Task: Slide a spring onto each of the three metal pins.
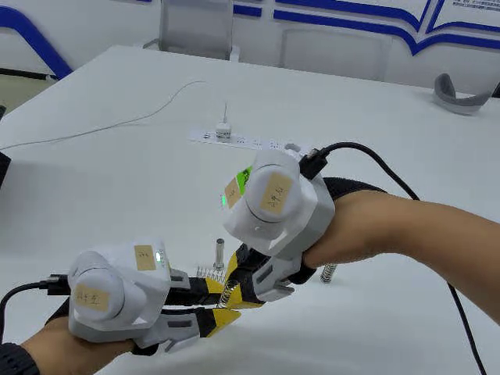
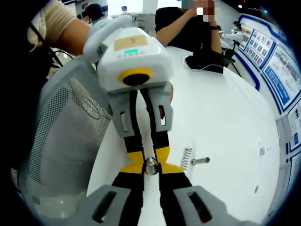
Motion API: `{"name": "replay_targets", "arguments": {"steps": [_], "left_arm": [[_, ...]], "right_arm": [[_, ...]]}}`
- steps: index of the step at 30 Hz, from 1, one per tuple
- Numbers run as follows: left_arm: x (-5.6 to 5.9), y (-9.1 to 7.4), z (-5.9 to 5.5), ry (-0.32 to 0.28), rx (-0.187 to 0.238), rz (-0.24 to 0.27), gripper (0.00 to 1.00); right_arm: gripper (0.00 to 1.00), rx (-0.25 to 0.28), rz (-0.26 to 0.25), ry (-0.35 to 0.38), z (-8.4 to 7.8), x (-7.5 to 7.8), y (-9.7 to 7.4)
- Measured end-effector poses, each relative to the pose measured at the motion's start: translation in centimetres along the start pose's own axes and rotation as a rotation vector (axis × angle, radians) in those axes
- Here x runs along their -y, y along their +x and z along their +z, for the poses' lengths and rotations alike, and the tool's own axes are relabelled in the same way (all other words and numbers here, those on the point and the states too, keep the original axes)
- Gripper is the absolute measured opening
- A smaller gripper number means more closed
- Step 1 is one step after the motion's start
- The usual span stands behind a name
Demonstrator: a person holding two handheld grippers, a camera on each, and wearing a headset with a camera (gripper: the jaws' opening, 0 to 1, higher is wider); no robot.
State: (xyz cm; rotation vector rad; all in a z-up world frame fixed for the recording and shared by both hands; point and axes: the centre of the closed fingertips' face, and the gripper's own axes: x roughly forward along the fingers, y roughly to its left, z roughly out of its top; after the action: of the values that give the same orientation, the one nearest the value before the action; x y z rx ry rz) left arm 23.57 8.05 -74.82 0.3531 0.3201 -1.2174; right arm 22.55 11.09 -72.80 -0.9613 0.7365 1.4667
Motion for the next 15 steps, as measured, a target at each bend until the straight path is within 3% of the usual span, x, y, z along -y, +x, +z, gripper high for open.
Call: {"name": "replay_targets", "arguments": {"steps": [15], "left_arm": [[-0.10, -0.07, -0.02, -0.010, 0.006, 0.010, 0.12]], "right_arm": [[0.12, 0.016, 0.006, 0.019, 0.24, 0.07, 0.04]]}}
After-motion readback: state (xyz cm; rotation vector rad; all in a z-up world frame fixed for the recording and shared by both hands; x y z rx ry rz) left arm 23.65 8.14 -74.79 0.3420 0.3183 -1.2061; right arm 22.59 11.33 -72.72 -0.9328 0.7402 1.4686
